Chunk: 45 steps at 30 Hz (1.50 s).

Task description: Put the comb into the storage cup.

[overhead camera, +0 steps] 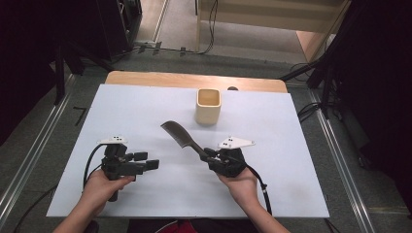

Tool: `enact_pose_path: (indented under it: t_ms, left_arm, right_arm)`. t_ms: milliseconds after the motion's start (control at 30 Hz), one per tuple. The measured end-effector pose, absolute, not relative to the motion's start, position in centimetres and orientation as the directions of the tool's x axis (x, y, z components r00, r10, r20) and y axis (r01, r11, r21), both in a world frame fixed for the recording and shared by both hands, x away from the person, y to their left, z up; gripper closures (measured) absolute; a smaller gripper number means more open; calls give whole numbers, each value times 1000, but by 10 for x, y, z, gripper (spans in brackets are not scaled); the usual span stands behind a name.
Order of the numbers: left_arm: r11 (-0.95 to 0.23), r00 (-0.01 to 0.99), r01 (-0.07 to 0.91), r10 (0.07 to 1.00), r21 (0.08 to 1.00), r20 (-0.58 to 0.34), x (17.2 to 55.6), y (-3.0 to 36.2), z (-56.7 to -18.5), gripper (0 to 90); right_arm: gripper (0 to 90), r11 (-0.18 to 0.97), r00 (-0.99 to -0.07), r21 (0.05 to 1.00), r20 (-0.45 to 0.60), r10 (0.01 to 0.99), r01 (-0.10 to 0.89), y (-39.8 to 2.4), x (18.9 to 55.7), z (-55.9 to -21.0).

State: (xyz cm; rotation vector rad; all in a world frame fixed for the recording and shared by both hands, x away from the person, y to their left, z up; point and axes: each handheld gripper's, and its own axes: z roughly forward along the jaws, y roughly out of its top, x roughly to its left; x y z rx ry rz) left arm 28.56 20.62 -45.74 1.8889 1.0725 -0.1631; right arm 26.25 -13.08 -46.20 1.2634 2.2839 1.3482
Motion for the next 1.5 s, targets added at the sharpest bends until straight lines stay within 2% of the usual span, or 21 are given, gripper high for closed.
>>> enact_pose_path:
  t_ms: [400, 733, 1167, 1500]
  left_arm:
    - [-199, 607, 731, 626, 653, -489, 292, 200, -451, 261]
    - [-195, 610, 717, 641, 669, -466, 304, 195, -441, 260]
    - [-152, 584, 725, 653, 672, -482, 321, 192, -437, 259]
    - [-108, 554, 735, 665, 669, -501, 328, 190, -437, 257]
  right_arm:
    - [702, 211, -579, 799, 199, 791, 563, -115, 270, -465]
    - [702, 138, -550, 817, 242, 800, 560, -95, 277, -466]
    - [702, 97, -522, 846, 228, 822, 524, -83, 279, -471]
    - [702, 48, -508, 859, 255, 822, 509, -74, 280, -475]
